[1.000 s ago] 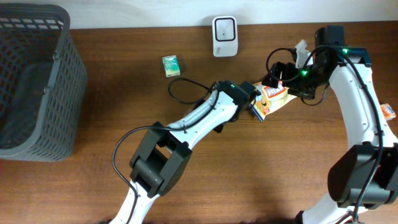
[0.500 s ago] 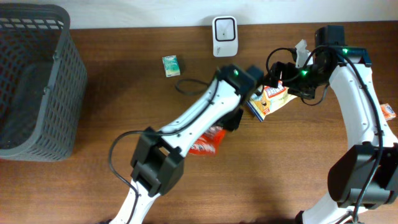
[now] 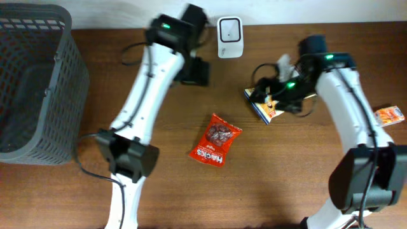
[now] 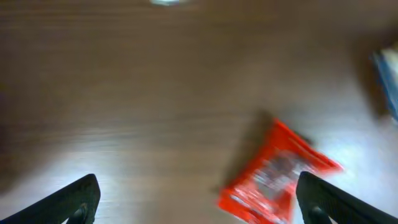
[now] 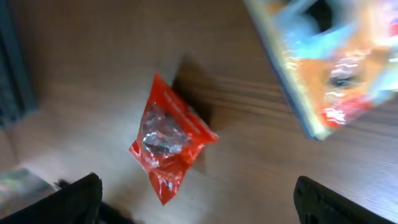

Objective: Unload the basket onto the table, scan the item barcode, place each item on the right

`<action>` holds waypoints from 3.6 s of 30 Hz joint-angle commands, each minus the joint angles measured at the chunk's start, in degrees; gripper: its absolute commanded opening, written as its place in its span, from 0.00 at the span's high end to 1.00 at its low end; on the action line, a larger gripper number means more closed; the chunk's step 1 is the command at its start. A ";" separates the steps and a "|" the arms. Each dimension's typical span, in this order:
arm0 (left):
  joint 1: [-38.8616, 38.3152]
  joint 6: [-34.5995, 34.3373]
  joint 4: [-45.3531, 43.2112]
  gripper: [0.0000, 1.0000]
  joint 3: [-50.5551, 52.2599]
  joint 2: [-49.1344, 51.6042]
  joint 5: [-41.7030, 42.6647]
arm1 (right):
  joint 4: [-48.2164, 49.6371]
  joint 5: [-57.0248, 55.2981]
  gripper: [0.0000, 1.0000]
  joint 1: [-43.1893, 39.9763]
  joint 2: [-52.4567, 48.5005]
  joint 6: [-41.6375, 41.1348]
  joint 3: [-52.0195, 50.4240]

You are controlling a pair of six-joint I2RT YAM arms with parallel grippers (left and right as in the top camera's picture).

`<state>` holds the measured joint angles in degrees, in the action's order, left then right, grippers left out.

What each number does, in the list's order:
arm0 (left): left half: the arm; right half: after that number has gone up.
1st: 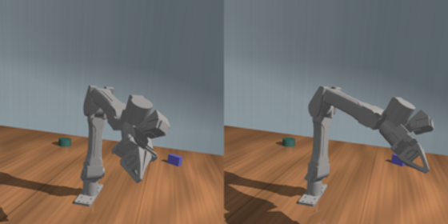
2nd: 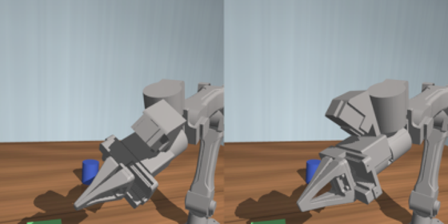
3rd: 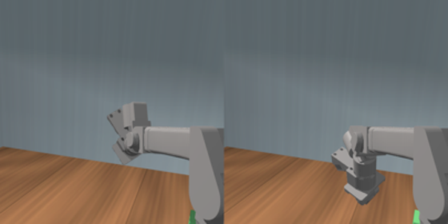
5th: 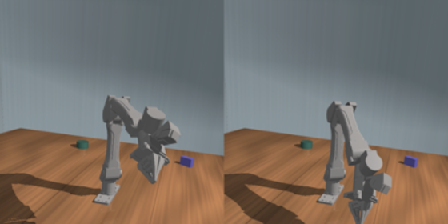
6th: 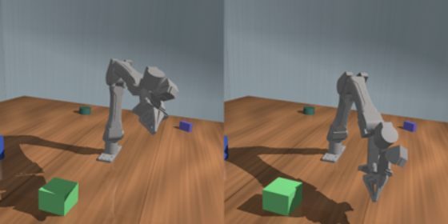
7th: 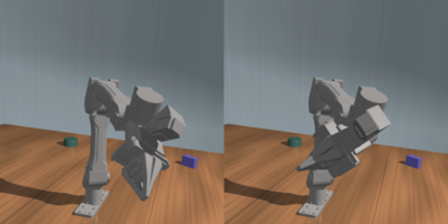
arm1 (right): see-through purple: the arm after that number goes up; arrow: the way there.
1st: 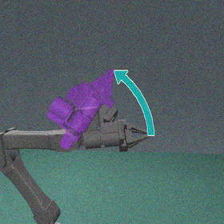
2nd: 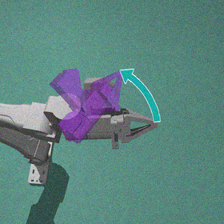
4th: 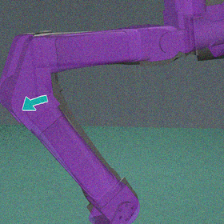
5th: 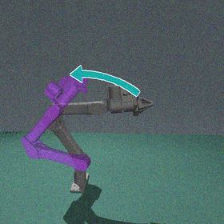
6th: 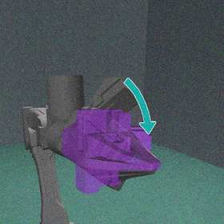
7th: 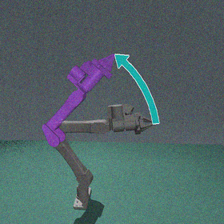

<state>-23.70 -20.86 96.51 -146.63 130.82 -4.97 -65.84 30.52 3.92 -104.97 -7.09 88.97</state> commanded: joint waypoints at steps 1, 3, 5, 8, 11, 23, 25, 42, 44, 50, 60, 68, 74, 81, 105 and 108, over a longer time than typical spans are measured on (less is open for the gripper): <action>6.21 -3.37 -0.20 0.01 2.21 -0.42 -5.35 | 5.25 -0.66 0.02 5.73 -0.44 -7.50 -5.86; 8.55 -3.63 -0.46 0.01 3.56 -0.42 -5.35 | 9.97 -1.27 0.01 8.46 -0.44 -15.37 -9.33; 10.60 -4.20 -0.48 0.01 5.22 -0.42 -5.38 | 14.03 -2.36 0.00 11.06 -0.42 -21.07 -11.93; 12.61 -4.20 -0.90 0.01 7.65 -0.42 -5.38 | 15.76 -9.29 0.00 15.02 -0.44 -28.52 -13.14; 14.10 -4.20 -3.08 0.01 11.43 -0.42 -5.38 | 16.09 -16.70 0.01 19.87 -0.42 -33.97 -13.11; 14.29 -4.17 -9.97 0.01 21.03 -0.42 -3.41 | 19.26 -26.60 0.01 30.97 -3.43 -47.91 -13.11; 14.29 -4.17 -9.94 0.01 21.03 -0.42 -3.41 | 19.30 -26.69 0.01 31.12 -4.70 -47.91 -13.11; 14.29 -4.17 -13.77 0.01 21.03 -0.42 -3.43 | 16.68 -28.17 0.89 29.00 -8.98 -45.40 -11.34; 14.29 -4.17 -13.77 0.01 21.03 -0.42 -3.43 | 14.78 -28.02 0.96 28.11 -8.98 -43.23 -9.62; 14.29 -4.17 -13.77 0.01 21.03 -0.42 -3.41 | 6.49 -24.65 0.96 24.83 -8.98 -30.05 -0.20; 14.29 -4.17 -13.77 0.01 21.03 -0.42 -3.41 | 2.03 30.10 0.96 10.01 -8.98 -2.97 9.81; 14.29 -4.17 -13.77 0.01 21.03 -0.42 -3.41 | 4.61 38.07 0.96 4.46 -8.98 -3.23 9.84; 14.29 -4.17 -13.77 0.01 21.03 -0.42 -3.43 | 18.01 4.57 0.96 4.31 -8.98 -19.63 10.62; 14.29 -4.17 -13.77 0.01 21.03 -0.42 -3.43 | 33.07 -12.59 0.96 4.61 -8.98 -19.54 13.94; 14.29 -4.17 -13.77 0.01 21.03 -0.42 -3.41 | 68.41 -40.89 0.96 14.03 -23.43 -6.58 14.12; 14.29 -4.17 -13.77 0.01 21.03 -0.42 -3.43 | 67.69 -40.92 0.96 13.97 -22.27 -6.58 14.14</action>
<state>-9.56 -24.53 82.83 -125.78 130.82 -8.78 1.78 -8.95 18.09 -130.13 -15.03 101.89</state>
